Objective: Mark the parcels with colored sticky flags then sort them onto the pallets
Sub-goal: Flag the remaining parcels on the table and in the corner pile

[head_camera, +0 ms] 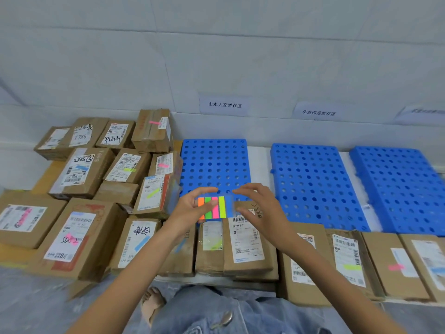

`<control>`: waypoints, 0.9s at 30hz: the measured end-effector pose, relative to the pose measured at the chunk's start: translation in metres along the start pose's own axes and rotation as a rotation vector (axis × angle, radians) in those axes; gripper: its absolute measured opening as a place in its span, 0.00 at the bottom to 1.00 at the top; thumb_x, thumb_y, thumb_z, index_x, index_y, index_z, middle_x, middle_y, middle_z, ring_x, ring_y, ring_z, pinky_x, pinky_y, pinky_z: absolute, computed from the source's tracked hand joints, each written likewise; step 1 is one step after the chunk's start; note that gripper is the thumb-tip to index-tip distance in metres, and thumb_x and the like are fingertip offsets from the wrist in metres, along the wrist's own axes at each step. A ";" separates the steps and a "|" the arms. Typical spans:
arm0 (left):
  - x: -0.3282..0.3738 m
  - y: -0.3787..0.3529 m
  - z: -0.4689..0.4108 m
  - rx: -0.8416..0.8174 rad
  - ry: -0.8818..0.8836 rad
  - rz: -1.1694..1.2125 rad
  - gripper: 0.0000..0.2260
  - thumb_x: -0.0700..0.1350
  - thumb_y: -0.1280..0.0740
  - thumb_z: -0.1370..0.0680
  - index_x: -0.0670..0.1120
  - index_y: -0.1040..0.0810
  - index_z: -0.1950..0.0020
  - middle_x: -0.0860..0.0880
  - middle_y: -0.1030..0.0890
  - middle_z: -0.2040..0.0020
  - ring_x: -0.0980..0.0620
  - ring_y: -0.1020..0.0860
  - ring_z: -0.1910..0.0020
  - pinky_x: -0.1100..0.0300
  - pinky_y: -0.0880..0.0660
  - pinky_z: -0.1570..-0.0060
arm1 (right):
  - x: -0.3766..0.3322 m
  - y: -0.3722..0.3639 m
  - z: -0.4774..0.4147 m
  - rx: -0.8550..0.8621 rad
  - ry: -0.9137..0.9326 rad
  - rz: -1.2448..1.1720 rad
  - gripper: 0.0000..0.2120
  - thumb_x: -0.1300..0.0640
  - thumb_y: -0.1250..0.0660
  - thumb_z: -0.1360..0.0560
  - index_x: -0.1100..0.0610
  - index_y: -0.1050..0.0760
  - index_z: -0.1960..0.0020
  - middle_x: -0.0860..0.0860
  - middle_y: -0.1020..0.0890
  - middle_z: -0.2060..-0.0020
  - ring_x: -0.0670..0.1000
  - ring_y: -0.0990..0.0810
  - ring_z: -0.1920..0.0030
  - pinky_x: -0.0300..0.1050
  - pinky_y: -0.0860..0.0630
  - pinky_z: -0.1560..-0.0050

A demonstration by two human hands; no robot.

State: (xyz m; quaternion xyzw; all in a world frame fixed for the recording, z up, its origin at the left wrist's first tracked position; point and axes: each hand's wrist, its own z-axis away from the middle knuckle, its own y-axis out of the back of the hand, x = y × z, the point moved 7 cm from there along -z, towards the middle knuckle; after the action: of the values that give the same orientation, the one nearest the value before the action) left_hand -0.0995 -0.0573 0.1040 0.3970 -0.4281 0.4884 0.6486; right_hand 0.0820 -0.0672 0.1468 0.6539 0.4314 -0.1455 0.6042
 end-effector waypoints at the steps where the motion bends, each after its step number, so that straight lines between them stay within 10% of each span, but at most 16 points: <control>1: 0.010 -0.005 0.005 -0.017 -0.009 0.014 0.10 0.53 0.30 0.26 0.64 0.22 0.46 0.44 0.29 0.60 0.48 0.29 0.59 0.60 0.24 0.59 | -0.005 -0.001 -0.004 -0.025 0.025 -0.005 0.18 0.51 0.32 0.25 0.47 0.27 0.36 0.45 0.27 0.41 0.43 0.31 0.37 0.32 0.37 0.36; 16: 0.031 -0.022 0.024 0.027 -0.018 0.130 0.13 0.45 0.31 0.24 0.54 0.24 0.41 0.44 0.21 0.62 0.56 0.24 0.67 0.63 0.28 0.68 | -0.019 0.014 -0.003 0.034 0.070 -0.050 0.18 0.46 0.28 0.33 0.50 0.21 0.44 0.45 0.19 0.53 0.46 0.24 0.50 0.44 0.27 0.47; 27: 0.034 -0.024 0.034 0.114 -0.047 0.310 0.10 0.45 0.35 0.22 0.50 0.24 0.42 0.49 0.19 0.58 0.55 0.21 0.64 0.63 0.24 0.65 | -0.029 0.016 0.009 0.241 0.147 0.033 0.18 0.46 0.32 0.28 0.50 0.23 0.40 0.46 0.23 0.43 0.46 0.28 0.40 0.36 0.33 0.38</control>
State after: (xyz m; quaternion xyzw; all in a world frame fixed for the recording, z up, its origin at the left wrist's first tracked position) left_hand -0.0761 -0.0845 0.1447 0.3735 -0.4711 0.5965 0.5317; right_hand 0.0796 -0.0856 0.1763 0.7378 0.4431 -0.1379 0.4903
